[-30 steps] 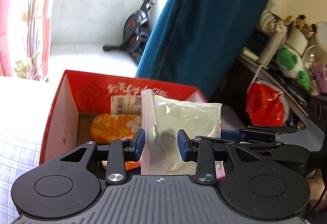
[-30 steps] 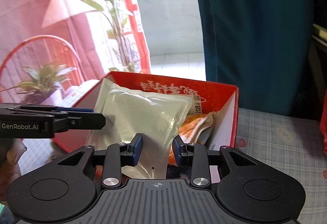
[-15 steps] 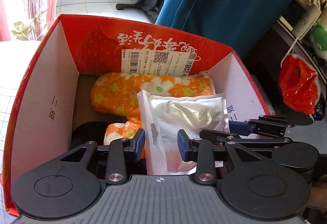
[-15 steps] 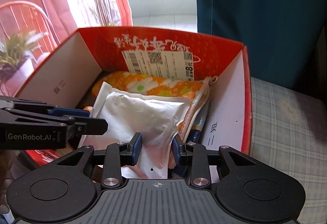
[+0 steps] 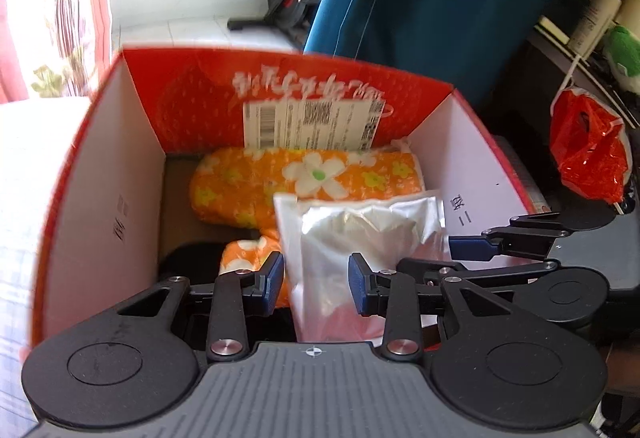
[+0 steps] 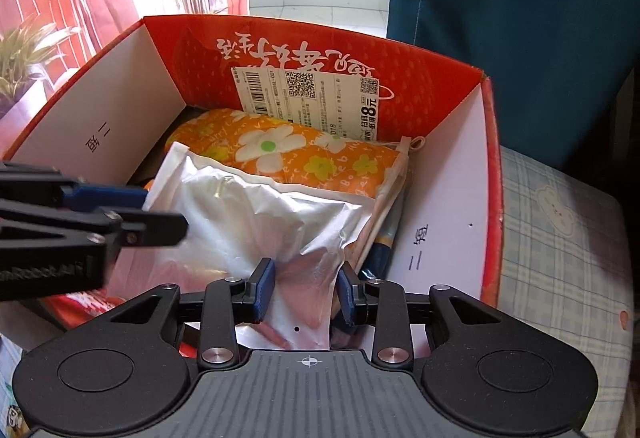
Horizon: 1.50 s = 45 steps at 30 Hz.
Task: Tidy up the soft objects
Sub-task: 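Lower the pouch into the red box and open both grippers, then move both grippers to the wrapped bread snack and close on it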
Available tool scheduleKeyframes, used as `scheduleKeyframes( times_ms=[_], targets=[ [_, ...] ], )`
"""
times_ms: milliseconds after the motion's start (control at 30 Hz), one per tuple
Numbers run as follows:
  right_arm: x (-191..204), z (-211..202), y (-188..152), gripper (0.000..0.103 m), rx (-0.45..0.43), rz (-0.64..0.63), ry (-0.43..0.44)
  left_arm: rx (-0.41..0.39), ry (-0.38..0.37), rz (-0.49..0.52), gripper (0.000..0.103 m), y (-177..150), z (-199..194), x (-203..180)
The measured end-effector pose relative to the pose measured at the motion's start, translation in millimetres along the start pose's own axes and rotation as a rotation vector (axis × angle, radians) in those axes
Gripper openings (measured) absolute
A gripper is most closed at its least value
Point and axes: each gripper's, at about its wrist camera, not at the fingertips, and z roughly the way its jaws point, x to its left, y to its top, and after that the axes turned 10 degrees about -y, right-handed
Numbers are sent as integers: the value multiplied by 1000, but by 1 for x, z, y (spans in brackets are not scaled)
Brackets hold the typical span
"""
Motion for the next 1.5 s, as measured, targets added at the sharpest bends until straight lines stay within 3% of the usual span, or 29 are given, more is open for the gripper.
scheduleKeyframes(
  times_ms=[267,400,600,833,1067,1300,1500],
  targets=[
    [0,-43,-11,39,-98,7,-33,-104,62,108,43,-9,-44,-23],
    [-3,-72,-27,39,-181,36,1,-144,88,152,43,-23,-68,-34],
    [1,-107,-62,39,-257,65,57,-176,91,132,43,-51,-104,-34],
    [13,-134,-109,40,-277,91,139,-147,59,120,43,-101,-136,-34],
    [49,-132,-166,40,-229,88,221,-85,27,19,43,-161,-152,-13],
    [93,-129,-204,39,-205,6,253,-26,-2,-59,43,-210,-151,1],
    [103,-133,-216,39,-208,-45,248,20,-41,-150,42,-231,-135,14]
  ],
)
